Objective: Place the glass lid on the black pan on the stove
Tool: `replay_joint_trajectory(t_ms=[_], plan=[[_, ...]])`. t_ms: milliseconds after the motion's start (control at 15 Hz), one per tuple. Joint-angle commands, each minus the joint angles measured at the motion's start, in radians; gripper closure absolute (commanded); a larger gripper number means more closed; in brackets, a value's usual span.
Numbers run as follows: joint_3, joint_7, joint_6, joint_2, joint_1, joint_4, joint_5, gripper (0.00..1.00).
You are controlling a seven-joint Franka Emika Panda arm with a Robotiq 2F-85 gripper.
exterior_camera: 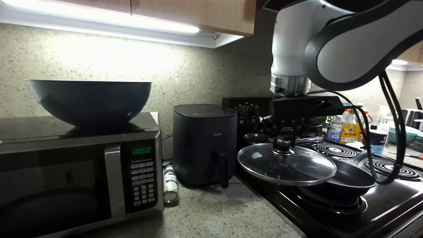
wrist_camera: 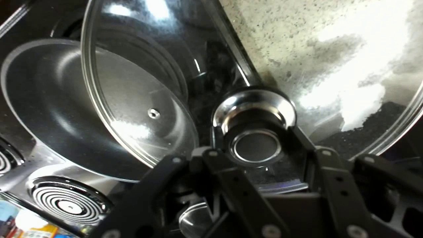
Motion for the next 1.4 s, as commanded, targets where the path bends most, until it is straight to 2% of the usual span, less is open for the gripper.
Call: replay_joint_trajectory(t_ms=[0, 267, 333, 733, 933, 1133, 1200, 1333], plan=[[0.036, 0.001, -0.003, -0.012, -0.047, -0.015, 0.009, 0.51], [0.040, 0.005, -0.004, -0.018, -0.059, -0.039, 0.008, 0.51], [0.049, 0.018, -0.006, -0.006, -0.057, -0.027, 0.000, 0.76], [-0.017, 0.141, 0.035, -0.053, -0.149, -0.041, 0.035, 0.76], [-0.064, 0.166, 0.059, -0.032, -0.197, -0.045, 0.096, 0.76], [-0.082, 0.210, 0.110, -0.006, -0.220, -0.046, 0.171, 0.76], [-0.078, 0.154, 0.061, -0.002, -0.222, -0.038, 0.136, 0.51], [-0.083, 0.175, 0.088, 0.009, -0.226, -0.041, 0.154, 0.51]])
